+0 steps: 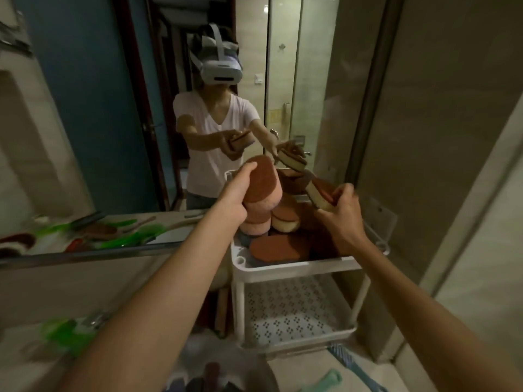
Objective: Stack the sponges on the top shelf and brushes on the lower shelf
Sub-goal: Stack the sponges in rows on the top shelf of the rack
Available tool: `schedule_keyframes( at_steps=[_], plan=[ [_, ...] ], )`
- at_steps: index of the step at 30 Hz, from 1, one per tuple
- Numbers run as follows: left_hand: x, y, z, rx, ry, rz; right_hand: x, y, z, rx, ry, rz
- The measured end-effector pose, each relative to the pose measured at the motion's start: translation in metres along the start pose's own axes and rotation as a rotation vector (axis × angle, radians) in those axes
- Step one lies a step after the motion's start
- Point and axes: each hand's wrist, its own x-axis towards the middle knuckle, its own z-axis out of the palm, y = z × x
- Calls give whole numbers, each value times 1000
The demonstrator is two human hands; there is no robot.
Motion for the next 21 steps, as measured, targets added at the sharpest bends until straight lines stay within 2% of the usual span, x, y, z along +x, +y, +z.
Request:
schedule_keyframes(
  at_steps=[2,8,11,14,21],
  plan=[
    [11,1,12,-46,-21,-53,12,10,4,9,-50,31],
    [33,-5,35,-159,-105,-123,24,19,24,-57,-152,-65],
    [44,-14,37,-210,-135,-170,26,23,27,-9,-216,-2],
    [52,-20,33,-227,-159,-181,29,26,23,19,-244,29],
    [58,-22,23,-242,-177,-170,28,26,28,-67,-223,-109]
  ],
)
